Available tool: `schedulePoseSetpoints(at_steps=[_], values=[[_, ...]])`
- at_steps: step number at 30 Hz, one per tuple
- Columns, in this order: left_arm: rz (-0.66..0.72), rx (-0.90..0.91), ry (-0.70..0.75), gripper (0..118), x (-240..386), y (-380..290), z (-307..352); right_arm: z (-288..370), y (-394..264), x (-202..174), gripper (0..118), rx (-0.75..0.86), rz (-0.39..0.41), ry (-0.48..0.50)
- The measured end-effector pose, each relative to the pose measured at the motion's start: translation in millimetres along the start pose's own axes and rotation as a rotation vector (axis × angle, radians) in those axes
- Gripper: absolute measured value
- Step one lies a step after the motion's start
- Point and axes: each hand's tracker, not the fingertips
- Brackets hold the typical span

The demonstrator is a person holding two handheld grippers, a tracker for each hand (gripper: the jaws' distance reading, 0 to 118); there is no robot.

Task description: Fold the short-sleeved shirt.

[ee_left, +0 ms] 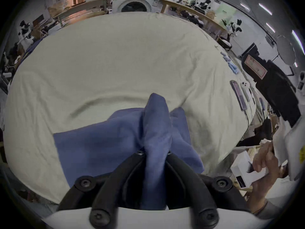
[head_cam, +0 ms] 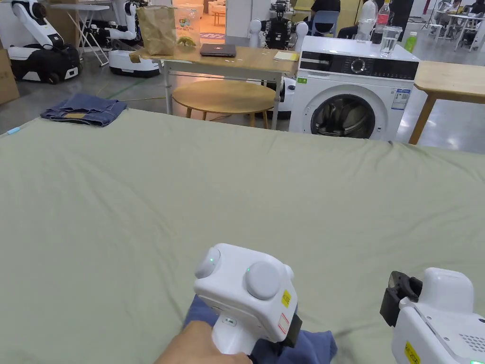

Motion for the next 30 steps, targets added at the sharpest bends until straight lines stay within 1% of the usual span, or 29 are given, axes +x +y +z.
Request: schedulePoseSetpoints(at_steps=[1, 4, 5, 6, 11, 14, 15, 16, 18, 19, 20, 22, 24, 28, 30], values=[[0.007, -0.002, 0.0, 9, -1, 0, -3, 0, 0, 1, 0, -0.001, -0.002, -0.001], [0.07, -0.006, -0.1, 34, -10, 0, -2, 0, -1, 3, 0, -0.004, -0.002, -0.006], [0.076, -0.002, -0.121, 40, -12, -1, 1, 1, -1, 3, 0, -0.005, -0.001, -0.007], [0.078, 0.005, -0.142, 44, -15, -1, 6, 1, -1, 4, 0, -0.006, 0.0, -0.009], [0.084, 0.069, -0.258, 44, -27, 2, 44, 1, -2, 6, 0, -0.007, 0.001, -0.013], [0.117, 0.121, -0.329, 44, -37, 4, 62, 1, -2, 7, 0, -0.009, -0.005, -0.012], [0.119, 0.14, -0.342, 44, -41, 4, 62, 0, -2, 7, 0, -0.01, -0.009, -0.011], [0.118, 0.149, -0.337, 37, -42, 3, 59, 0, -2, 6, 0, -0.011, -0.01, -0.011], [0.11, 0.136, -0.318, 14, -45, 3, 44, 0, -3, 5, 0, -0.01, -0.012, -0.007], [0.112, 0.119, -0.328, 9, -46, 3, 33, 0, -3, 4, 0, -0.011, -0.011, -0.007], [0.125, 0.101, -0.358, 8, -47, 2, 20, 0, -3, 3, 0, -0.012, -0.011, -0.006], [0.173, 0.054, -0.461, 5, -50, -1, -7, -1, -3, 2, 0, -0.014, -0.01, 0.0], [0.212, 0.034, -0.512, 5, -51, -3, -33, -1, -3, 0, 0, -0.016, -0.006, 0.001], [0.256, -0.009, -0.512, 0, -52, -9, -73, -1, -3, -1, 0, -0.02, -0.001, 0.002], [0.288, -0.007, -0.5, 0, -54, -12, -85, -1, -2, 0, 0, -0.021, 0.001, 0.001]])
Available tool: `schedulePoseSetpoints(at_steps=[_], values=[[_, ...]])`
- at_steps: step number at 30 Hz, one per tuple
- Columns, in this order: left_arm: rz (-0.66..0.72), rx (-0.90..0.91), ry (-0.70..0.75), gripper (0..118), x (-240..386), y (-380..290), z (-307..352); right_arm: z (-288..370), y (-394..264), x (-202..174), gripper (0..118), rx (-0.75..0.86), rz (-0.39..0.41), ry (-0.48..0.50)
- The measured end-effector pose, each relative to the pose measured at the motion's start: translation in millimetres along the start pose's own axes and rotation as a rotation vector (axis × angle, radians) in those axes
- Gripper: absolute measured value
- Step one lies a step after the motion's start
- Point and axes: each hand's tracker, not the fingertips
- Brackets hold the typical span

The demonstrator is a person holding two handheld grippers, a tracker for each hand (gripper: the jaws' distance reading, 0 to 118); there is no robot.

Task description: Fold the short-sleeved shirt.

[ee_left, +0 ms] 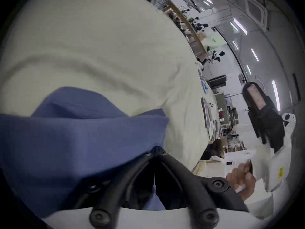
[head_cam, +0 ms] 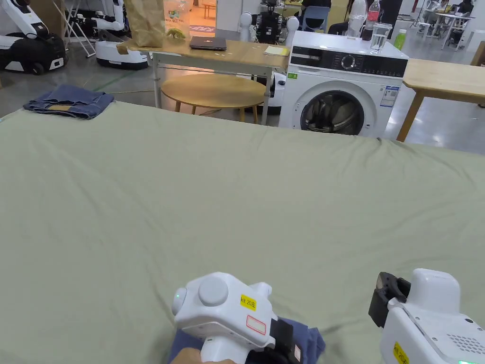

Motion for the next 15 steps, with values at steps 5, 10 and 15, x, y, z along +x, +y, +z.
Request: schedulePoseSetpoints(at_steps=[5, 10, 15], values=[[-0.057, 0.012, 0.005, 0, 7, -2, 1, 0, 1, 0, 0, 0.005, 0.002, -0.003], [-0.145, 0.076, 0.049, 0, 27, 1, 35, -1, 5, -6, 0, 0.025, -0.002, 0.004], [-0.272, 0.407, 0.174, 0, 35, 0, 101, -5, 16, -19, 0, 0.092, 0.02, -0.001]])
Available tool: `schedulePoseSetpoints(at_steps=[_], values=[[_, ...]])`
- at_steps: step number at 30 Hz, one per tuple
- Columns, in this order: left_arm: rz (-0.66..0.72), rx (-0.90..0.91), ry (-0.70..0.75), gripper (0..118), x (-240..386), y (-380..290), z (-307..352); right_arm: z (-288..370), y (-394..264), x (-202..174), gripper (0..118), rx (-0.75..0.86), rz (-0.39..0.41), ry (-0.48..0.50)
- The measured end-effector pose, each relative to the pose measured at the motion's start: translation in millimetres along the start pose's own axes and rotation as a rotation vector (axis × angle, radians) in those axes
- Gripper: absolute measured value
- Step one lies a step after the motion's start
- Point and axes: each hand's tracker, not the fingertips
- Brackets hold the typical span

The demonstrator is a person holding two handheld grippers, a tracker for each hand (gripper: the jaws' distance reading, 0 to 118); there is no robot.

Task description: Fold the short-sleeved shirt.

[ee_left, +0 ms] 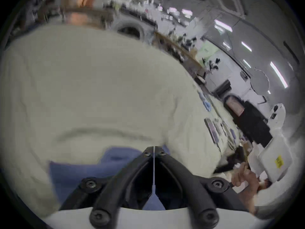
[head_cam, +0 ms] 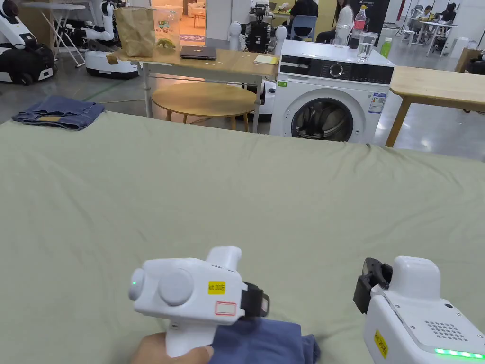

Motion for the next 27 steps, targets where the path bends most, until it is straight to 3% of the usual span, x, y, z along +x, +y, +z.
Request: schedulePoseSetpoints(at_steps=[7, 14, 22, 27], values=[[-0.131, 0.457, 0.299, 0, -20, -2, 69, -5, 11, -20, 0, 0.107, 0.002, -0.011], [-0.294, 0.764, 0.582, 0, -30, -20, 98, -2, 21, -36, 0, 0.216, -0.003, -0.034], [-0.313, 0.807, 0.618, 0, -37, -24, 113, 2, 30, -40, 0, 0.219, 0.006, -0.037], [-0.309, 0.746, 0.592, 0, -47, -26, 113, 25, 5, -46, 0, 0.037, 0.023, 0.082]])
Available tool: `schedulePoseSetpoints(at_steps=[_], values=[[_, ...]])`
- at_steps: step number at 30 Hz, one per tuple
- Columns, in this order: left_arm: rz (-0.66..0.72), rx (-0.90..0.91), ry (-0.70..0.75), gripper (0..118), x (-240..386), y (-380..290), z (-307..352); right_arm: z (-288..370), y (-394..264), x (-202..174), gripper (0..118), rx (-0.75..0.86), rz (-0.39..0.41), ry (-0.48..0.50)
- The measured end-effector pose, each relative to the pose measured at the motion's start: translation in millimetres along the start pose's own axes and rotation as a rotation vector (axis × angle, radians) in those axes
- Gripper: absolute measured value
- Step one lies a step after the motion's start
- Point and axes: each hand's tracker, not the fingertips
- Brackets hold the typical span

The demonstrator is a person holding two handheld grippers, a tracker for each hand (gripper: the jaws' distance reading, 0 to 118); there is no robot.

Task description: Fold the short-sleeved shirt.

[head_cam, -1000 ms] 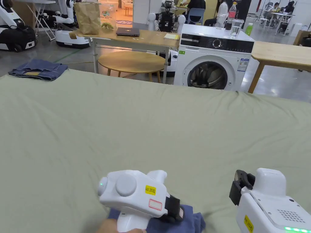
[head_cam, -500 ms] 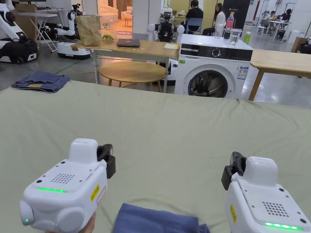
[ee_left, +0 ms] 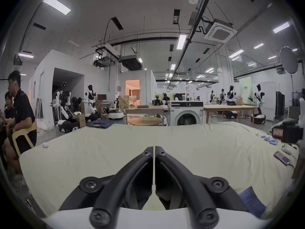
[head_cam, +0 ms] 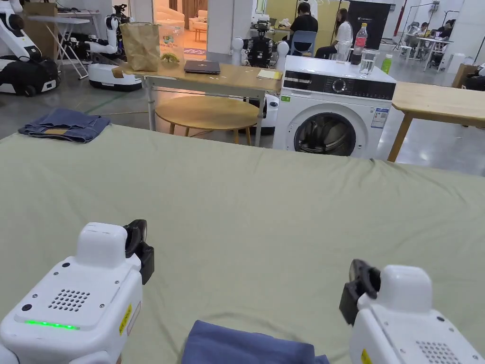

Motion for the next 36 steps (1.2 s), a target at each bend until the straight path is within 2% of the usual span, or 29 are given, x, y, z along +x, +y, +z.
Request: schedulePoseSetpoints(at_steps=[6, 10, 12, 13, 15, 21, 22, 23, 25, 26, 29, 36], values=[[0.057, -0.098, -0.043, 0, -5, -12, -2, 11, -55, -31, 0, -0.179, 0.074, 0.117], [0.08, -0.178, -0.081, 0, -11, -23, -1, 1, -95, -42, 0, -0.317, 0.074, 0.122], [0.108, -0.251, -0.12, 0, -17, -28, 0, -11, -118, -43, 0, -0.392, 0.117, 0.037], [0.134, -0.298, -0.141, 0, -21, -30, 1, -17, -128, -39, 0, -0.43, 0.089, 0.048], [0.196, -0.361, -0.195, 0, -32, -36, 1, -18, -134, -31, 0, -0.394, 0.038, 0.046], [0.321, -0.611, -0.368, 0, -59, -55, -8, -19, -128, -32, 0, -0.394, 0.048, 0.048], [0.364, -0.653, -0.407, 7, -65, -60, -11, -19, -127, -31, 0, -0.395, 0.047, 0.051], [0.419, -0.685, -0.442, 21, -70, -63, -14, -19, -127, -29, 0, -0.396, 0.043, 0.055], [0.561, -0.774, -0.53, 59, -81, -73, -21, -20, -126, -28, 0, -0.401, 0.04, 0.063], [0.61, -0.805, -0.562, 67, -85, -78, -24, -21, -125, -27, 0, -0.404, 0.04, 0.067], [0.737, -0.893, -0.671, 71, -87, -89, -34, -22, -124, -25, 0, -0.413, 0.039, 0.077], [0.842, -1.034, -0.843, 71, -57, -123, -64, -22, -122, -24, 0, -0.423, 0.036, 0.087]])
